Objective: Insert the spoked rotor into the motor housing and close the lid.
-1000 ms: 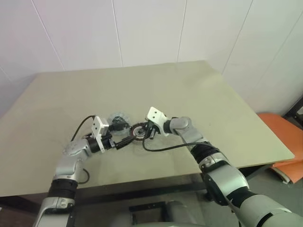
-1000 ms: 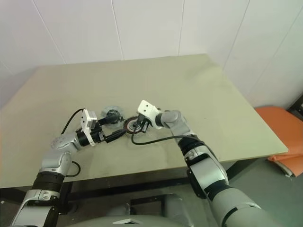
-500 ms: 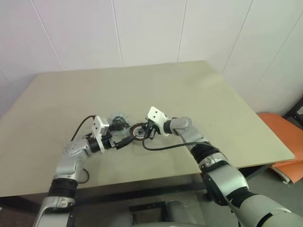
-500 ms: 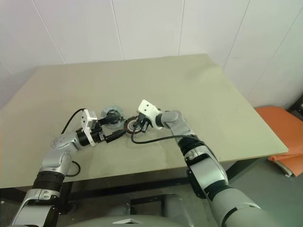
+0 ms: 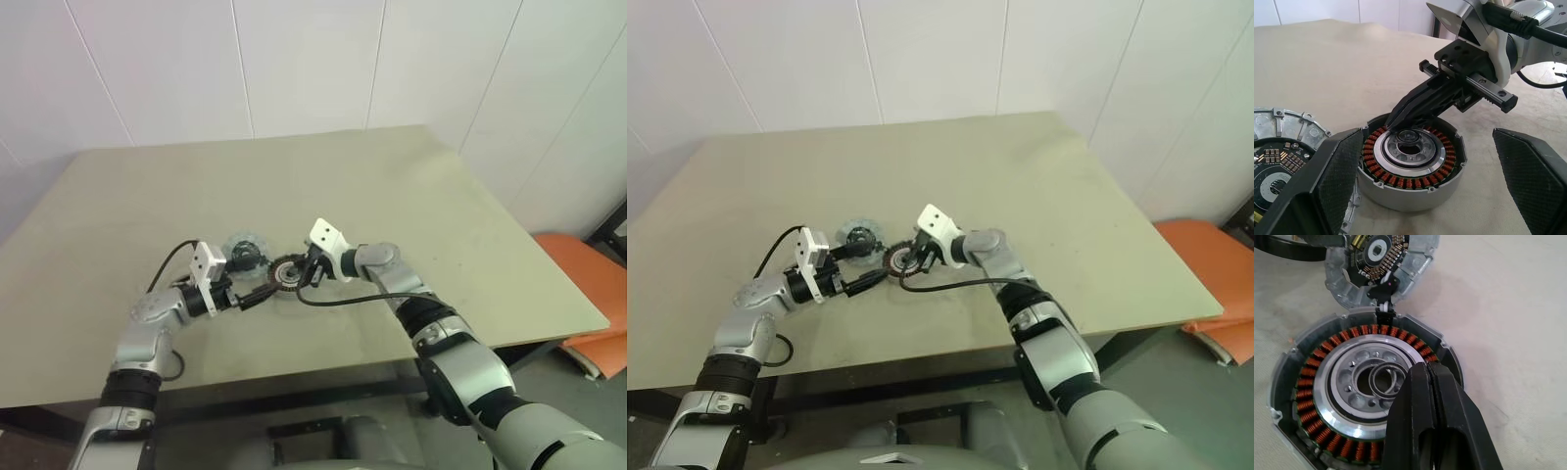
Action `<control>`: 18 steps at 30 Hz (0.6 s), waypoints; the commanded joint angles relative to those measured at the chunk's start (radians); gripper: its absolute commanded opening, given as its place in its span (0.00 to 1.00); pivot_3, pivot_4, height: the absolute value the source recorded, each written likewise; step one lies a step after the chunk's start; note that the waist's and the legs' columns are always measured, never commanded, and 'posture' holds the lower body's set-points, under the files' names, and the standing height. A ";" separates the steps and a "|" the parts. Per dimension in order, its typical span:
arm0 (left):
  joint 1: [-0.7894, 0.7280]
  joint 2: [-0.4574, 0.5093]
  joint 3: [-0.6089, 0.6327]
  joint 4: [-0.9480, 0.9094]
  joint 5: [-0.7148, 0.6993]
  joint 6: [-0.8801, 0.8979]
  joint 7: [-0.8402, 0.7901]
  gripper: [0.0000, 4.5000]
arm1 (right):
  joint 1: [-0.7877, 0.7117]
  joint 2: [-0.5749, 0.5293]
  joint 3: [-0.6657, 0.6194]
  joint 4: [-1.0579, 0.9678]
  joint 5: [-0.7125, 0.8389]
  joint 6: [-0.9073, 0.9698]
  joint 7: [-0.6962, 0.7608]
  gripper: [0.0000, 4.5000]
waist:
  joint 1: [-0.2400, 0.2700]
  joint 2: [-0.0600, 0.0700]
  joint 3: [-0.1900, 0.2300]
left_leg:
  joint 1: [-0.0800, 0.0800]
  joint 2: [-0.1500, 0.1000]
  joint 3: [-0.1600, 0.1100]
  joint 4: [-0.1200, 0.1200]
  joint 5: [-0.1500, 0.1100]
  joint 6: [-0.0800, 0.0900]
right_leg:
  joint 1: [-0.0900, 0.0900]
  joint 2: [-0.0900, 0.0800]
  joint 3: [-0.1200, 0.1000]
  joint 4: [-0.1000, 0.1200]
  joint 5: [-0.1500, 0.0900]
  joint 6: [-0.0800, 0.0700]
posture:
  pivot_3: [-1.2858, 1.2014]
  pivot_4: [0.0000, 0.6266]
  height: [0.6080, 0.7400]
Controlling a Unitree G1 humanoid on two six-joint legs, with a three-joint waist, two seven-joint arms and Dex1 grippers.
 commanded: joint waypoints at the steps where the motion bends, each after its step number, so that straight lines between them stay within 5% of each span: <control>1: -0.023 0.006 0.001 -0.009 0.001 -0.019 -0.006 1.00 | -0.025 -0.008 -0.011 -0.024 0.015 -0.008 0.008 0.01 | 0.001 0.000 0.000 | 0.000 0.000 0.000 0.000 0.000 0.000 | 0.000 0.000 0.000 0.000 0.000 0.000 | 0.52 0.00 1.00; 18: -0.030 0.006 -0.001 0.001 0.002 -0.024 -0.008 1.00 | -0.025 -0.034 0.003 -0.046 0.010 0.000 0.048 0.01 | 0.001 0.000 0.000 | -0.001 -0.001 0.000 0.000 0.000 0.000 | 0.000 -0.001 0.000 0.000 0.000 0.000 | 0.52 0.00 1.00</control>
